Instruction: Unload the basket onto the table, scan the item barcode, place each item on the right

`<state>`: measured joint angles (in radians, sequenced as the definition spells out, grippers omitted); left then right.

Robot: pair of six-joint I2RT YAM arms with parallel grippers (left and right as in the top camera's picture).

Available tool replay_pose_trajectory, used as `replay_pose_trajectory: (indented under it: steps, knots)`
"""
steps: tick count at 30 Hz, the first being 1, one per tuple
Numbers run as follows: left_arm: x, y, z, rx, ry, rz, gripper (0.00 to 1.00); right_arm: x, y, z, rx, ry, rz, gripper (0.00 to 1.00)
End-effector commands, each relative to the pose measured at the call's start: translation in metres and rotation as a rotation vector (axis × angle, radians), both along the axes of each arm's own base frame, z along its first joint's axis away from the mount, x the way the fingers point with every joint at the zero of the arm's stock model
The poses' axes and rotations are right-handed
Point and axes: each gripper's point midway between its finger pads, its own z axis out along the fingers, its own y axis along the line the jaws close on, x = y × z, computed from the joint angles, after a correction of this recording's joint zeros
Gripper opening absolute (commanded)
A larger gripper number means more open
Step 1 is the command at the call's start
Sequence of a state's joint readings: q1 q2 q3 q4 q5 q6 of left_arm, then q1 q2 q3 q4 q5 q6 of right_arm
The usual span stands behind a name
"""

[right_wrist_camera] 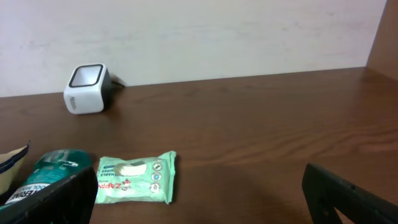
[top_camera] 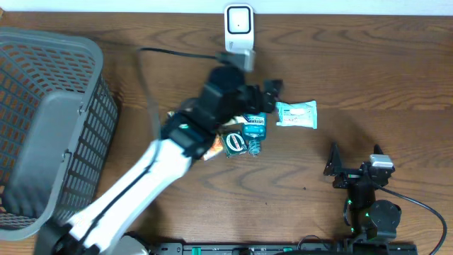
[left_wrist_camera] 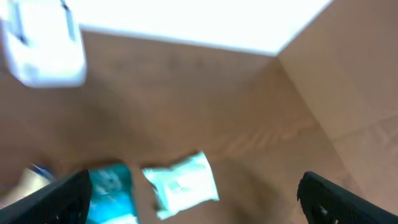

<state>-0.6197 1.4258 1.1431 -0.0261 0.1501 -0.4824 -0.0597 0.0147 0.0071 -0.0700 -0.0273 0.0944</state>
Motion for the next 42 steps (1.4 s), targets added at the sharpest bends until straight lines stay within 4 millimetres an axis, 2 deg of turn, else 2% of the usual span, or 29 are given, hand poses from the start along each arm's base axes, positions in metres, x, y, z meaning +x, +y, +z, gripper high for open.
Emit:
replay_pose_trajectory:
  steps: [1,7,11,13,17,20,27,29,35,37,39,42]
  knots:
    - [0.004,0.042,0.052,0.014,-0.155,0.058,0.98,0.000,0.001,-0.001,0.005,0.003,0.003,0.99]
    - [0.003,0.116,0.113,0.056,-0.352,0.190,0.98,0.000,0.001,-0.001,0.006,0.003,0.003,0.99]
    - [0.002,0.190,0.152,0.090,-0.465,0.462,0.98,0.000,0.001,-0.001,0.005,0.003,0.003,0.99]
    - [-0.006,0.222,0.176,0.099,-0.536,0.581,0.98,0.000,0.001,-0.001,0.005,0.003,0.003,0.99]
    - [-0.032,0.267,0.215,0.094,-0.659,0.737,0.98,0.000,0.001,-0.001,0.005,0.003,0.003,0.99]
    - [-0.056,0.280,0.228,0.186,-0.722,0.758,0.98,0.000,0.001,-0.001,0.006,0.003,0.003,0.99]
    - [-0.120,0.288,0.227,0.242,-0.715,0.748,0.98,0.000,0.001,-0.001,0.005,0.003,0.003,0.99]
    - [-0.139,0.290,0.238,0.217,-0.760,0.753,0.98,0.000,0.001,-0.001,0.005,0.003,0.003,0.99]
    - [-0.211,0.295,0.311,0.036,-1.080,0.792,0.98,0.000,0.001,-0.001,0.005,0.003,0.003,0.99]
    - [-0.230,0.297,0.317,-0.017,-1.104,0.795,0.98,0.000,0.001,-0.001,0.005,0.003,0.003,0.99]
    - [-0.252,0.300,0.307,-0.017,-1.085,0.792,0.98,0.000,0.001,-0.001,0.005,0.003,0.003,0.99]
    - [-0.283,0.298,0.313,-0.053,-1.159,0.767,0.98,0.000,0.001,-0.001,0.005,0.003,0.003,0.99]
